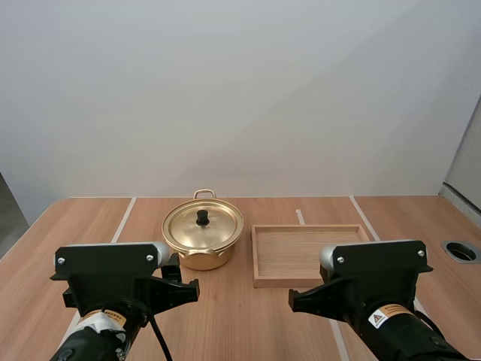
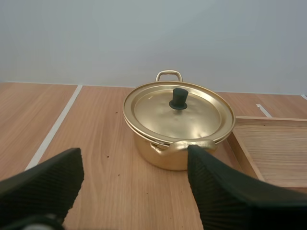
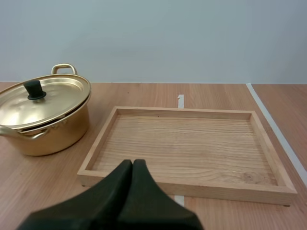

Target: Open the pot, put the pineapple inside, and close it

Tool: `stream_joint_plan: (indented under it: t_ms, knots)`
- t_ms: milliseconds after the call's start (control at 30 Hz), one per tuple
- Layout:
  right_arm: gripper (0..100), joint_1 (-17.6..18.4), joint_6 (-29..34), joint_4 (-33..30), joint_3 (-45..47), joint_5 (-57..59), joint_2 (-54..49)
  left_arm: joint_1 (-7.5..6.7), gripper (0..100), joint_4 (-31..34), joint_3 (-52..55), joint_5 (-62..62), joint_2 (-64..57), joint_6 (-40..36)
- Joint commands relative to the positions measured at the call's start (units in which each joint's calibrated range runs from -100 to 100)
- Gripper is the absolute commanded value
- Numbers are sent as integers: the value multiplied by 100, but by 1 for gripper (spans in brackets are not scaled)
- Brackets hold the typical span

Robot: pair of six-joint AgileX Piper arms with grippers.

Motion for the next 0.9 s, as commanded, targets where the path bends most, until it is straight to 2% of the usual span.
stream_joint_plan:
  t_ms: [0,867]
  knots:
    - [0,51,-16,-26,21,-29,-40,4,98,15,19,-132,-22,-65]
    - [0,99,-16,-26,21,-29,-40,4,98,15,19,-132,-22,-63]
